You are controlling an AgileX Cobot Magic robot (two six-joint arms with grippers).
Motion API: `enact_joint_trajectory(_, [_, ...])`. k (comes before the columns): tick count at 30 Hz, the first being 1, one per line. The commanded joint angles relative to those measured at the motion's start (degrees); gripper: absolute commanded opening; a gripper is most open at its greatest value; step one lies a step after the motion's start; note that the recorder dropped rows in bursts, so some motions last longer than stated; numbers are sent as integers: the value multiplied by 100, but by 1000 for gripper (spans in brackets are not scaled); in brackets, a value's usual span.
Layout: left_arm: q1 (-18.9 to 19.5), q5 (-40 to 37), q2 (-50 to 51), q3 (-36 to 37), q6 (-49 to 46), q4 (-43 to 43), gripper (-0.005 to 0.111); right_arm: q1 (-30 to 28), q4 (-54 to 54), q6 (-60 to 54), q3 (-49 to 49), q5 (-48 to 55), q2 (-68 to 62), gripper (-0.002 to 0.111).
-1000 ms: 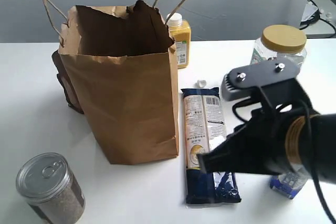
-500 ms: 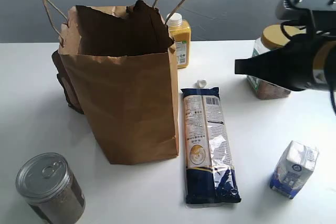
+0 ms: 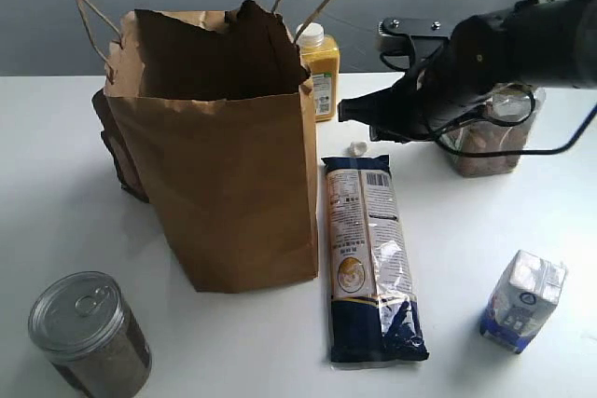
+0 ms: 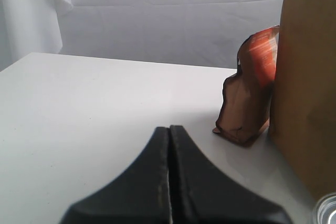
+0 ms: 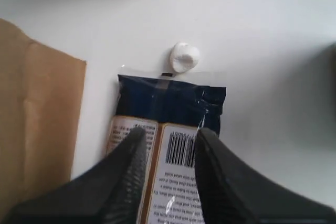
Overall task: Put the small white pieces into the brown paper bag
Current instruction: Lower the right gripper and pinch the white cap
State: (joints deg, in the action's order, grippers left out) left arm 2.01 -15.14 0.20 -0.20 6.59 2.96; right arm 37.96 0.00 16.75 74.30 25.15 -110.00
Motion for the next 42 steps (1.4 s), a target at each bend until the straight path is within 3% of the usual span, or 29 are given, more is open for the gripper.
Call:
enact_joint_trajectory(1, [-31, 13, -20, 20, 31, -45, 0, -241, 533, -405, 716, 341, -598, 35])
enact_joint_trajectory(14, [-31, 13, -20, 20, 31, -45, 0, -257, 946, -692, 2059, 612, -1749, 35])
enact_joint_trajectory(37, [-31, 13, -20, 20, 31, -45, 0, -257, 614, -733, 2179, 94, -2444, 34])
enact_joint_trajectory(40, [-31, 13, -20, 20, 31, -45, 0, -257, 656, -733, 2179, 94, -2492, 28])
enact_joint_trajectory(42, [-31, 13, -20, 20, 31, -45, 0, -257, 656, -711, 2179, 119, -2492, 17])
